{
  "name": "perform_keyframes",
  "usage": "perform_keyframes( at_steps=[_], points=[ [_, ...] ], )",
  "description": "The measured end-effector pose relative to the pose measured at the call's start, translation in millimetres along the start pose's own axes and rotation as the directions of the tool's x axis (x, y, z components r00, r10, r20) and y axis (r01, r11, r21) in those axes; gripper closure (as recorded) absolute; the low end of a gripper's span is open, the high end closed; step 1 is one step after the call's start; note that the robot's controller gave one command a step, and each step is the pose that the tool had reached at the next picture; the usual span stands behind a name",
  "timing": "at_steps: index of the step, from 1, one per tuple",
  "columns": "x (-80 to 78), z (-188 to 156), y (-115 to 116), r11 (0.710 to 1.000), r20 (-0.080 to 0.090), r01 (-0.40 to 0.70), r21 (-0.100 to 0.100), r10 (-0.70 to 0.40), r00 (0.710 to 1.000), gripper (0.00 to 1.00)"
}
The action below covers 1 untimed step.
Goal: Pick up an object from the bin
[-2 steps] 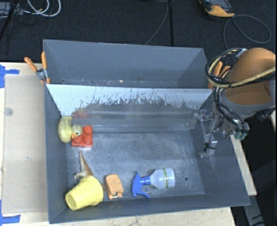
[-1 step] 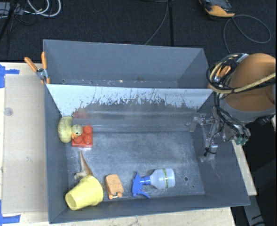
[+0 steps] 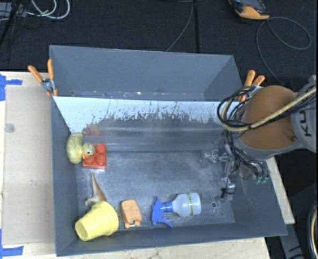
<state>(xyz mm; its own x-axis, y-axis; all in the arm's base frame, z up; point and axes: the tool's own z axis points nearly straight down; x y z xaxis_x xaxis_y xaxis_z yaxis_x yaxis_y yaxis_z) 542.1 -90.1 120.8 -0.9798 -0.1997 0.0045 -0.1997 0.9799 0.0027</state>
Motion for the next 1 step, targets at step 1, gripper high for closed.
perform_keyframes(
  at_steps=[1],
  points=[
    [31.1, 45.5, -10.3, 0.965, 0.008, 0.261, 0.005, -0.261, 0.965, 0.0]
  ],
)
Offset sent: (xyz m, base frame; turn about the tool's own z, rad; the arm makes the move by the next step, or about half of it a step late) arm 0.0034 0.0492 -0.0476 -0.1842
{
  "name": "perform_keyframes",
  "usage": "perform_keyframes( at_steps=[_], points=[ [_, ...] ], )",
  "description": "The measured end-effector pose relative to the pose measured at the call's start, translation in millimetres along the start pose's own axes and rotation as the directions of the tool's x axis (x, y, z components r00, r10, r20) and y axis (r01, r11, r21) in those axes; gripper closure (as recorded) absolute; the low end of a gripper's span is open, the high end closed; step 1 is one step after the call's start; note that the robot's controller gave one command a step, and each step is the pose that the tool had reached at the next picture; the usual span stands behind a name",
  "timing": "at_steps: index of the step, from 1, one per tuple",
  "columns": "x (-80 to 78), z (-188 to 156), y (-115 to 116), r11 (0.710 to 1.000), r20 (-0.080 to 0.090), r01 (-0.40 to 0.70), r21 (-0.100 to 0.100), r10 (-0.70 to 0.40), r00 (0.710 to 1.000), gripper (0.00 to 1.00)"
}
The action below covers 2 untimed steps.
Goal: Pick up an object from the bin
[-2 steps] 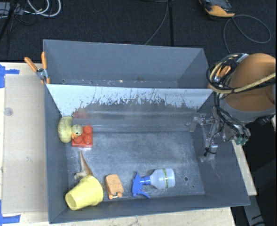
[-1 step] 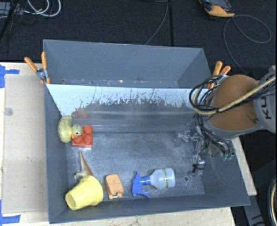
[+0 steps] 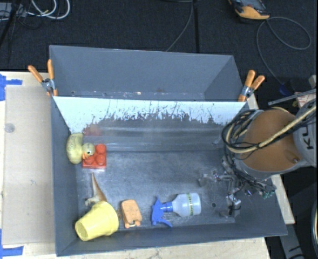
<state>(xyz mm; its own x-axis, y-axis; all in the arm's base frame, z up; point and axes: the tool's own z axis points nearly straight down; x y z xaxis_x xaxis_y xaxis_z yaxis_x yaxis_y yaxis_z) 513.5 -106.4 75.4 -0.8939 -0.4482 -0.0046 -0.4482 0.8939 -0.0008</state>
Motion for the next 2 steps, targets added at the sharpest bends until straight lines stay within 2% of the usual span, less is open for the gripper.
perform_keyframes(
  at_steps=[1, 2],
  points=[
    [-17.4, 6, 13, 0.999, -0.007, -0.047, 0.0, 0.047, 0.999, 0.0],
    [-31.2, 2, 27, 0.999, -0.004, -0.054, -0.002, 0.054, 0.999, 0.0]
  ],
)
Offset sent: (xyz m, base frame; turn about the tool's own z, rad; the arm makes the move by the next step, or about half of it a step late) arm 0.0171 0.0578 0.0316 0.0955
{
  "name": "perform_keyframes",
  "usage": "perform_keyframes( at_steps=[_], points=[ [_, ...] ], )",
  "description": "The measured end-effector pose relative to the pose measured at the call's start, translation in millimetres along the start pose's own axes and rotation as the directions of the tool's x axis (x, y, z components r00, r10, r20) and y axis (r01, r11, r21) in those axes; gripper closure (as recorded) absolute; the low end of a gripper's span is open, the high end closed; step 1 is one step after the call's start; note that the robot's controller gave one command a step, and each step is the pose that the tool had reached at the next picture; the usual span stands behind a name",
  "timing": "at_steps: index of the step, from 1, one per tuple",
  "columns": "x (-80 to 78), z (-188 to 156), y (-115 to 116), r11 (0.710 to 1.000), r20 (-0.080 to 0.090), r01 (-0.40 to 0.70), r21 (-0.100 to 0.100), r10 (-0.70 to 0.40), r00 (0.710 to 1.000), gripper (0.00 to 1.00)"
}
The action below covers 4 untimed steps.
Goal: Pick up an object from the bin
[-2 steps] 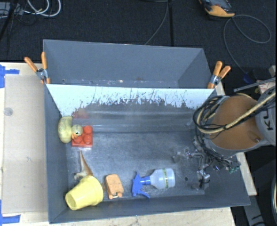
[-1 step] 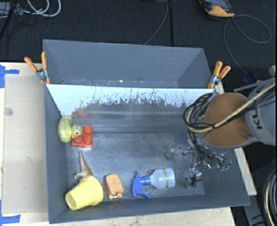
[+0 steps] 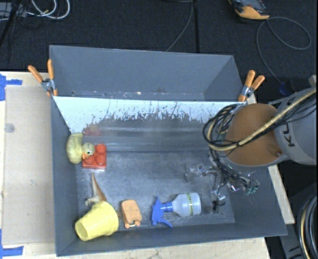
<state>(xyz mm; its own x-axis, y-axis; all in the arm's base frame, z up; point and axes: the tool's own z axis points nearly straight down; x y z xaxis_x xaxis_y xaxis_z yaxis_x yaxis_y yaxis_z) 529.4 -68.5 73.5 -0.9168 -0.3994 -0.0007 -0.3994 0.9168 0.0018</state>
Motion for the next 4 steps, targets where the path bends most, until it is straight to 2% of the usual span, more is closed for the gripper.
perform_keyframes(
  at_steps=[1, 2, 3, 4],
  points=[
    [6.7, -8, 0, 0.996, 0.002, 0.094, 0.0, -0.094, 0.996, 0.0],
    [8.6, -3, 25, 0.988, -0.005, 0.157, 0.002, -0.157, 0.988, 0.0],
    [-10.7, -10, 56, 0.944, 0.004, 0.331, 0.0, -0.331, 0.944, 1.0],
    [-10.9, -11, 56, 0.943, 0.004, 0.334, 0.001, -0.334, 0.943, 1.0]
  ],
)
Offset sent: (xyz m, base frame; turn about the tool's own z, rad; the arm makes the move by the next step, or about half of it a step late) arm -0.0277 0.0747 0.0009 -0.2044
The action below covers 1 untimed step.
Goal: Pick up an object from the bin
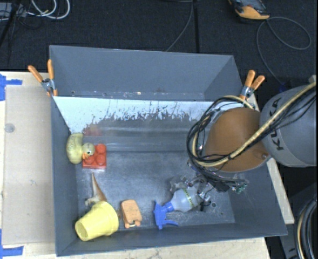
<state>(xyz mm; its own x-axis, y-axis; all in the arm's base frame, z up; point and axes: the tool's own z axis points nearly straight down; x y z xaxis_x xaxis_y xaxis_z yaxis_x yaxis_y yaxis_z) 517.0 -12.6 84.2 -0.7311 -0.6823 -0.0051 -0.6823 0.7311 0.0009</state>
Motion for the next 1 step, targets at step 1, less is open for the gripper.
perform_keyframes(
  at_steps=[1],
  points=[
    [-0.2, -0.1, -0.1, 1.0, 0.001, 0.002, 0.001, -0.002, 1.0, 1.0]
  ],
)
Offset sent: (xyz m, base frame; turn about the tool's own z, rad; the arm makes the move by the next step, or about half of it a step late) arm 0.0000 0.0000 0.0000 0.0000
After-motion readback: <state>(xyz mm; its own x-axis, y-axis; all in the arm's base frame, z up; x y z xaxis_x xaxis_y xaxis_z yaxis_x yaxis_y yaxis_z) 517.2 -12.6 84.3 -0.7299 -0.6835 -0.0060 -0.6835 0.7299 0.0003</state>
